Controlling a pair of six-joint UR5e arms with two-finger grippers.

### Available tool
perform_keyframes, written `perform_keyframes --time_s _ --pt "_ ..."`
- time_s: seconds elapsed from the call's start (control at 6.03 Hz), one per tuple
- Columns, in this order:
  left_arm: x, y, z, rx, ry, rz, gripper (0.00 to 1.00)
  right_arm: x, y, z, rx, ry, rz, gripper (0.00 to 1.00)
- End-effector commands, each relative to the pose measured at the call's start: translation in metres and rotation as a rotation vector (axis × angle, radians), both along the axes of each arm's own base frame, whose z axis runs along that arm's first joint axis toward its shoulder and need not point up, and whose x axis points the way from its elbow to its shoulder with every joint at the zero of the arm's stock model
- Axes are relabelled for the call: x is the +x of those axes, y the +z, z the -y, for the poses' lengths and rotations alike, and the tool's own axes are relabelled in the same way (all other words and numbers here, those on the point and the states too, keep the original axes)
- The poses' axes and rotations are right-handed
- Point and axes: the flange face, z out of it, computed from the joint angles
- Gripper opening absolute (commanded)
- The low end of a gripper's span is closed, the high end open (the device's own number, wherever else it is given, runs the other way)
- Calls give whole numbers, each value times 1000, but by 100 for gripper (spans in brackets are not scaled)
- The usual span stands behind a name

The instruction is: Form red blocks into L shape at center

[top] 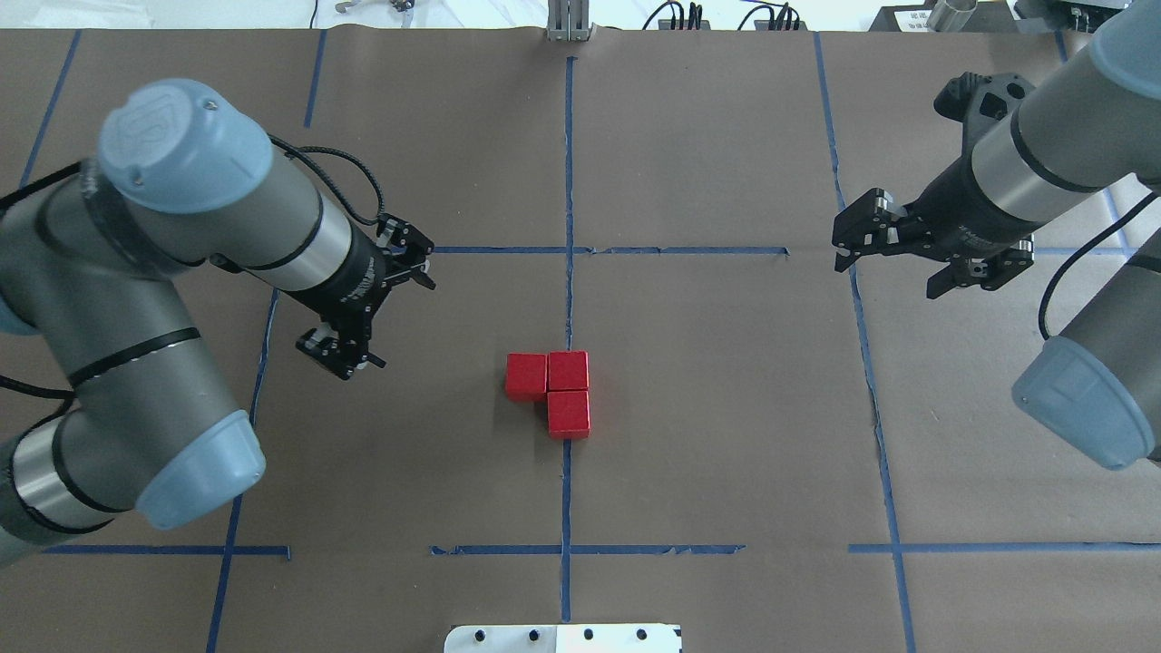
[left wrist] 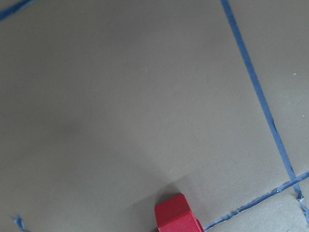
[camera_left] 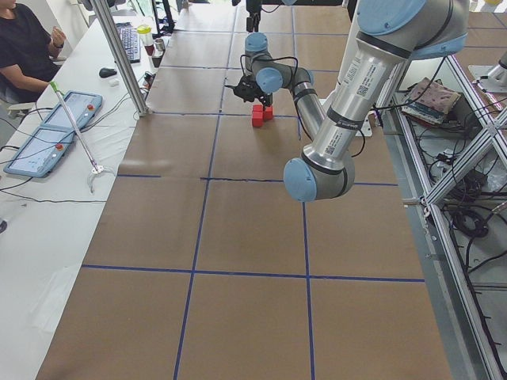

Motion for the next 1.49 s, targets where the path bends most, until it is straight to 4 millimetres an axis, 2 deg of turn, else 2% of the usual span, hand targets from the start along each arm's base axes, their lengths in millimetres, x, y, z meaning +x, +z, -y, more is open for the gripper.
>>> perform_keyframes --time_s 0.0,0.17,0.33,0.5,0.66,0.83,0.99,1.16,1.33 --pt "-81 69 -2 268 204 52 100 44 40 11 61 -32 -52 100" --pt "-122 96 11 321 262 54 100 70 70 16 97 -72 -89 100" --pt "-169 135 17 384 322 65 100 92 98 29 118 -131 -87 100" --pt "-220 174 20 473 382 87 100 131 129 37 138 -162 -83 100" --pt "-271 214 28 609 459 137 100 174 157 32 175 -179 -106 100" --pt "-344 260 45 712 499 167 100 208 184 20 167 -170 -120 100" --pt "-382 311 53 782 555 125 100 231 206 3 144 -167 -93 100" --pt "-409 337 55 792 564 147 100 270 229 -14 164 -159 -96 100" --pt "-430 343 48 794 548 174 100 283 257 -10 173 -190 -104 100"
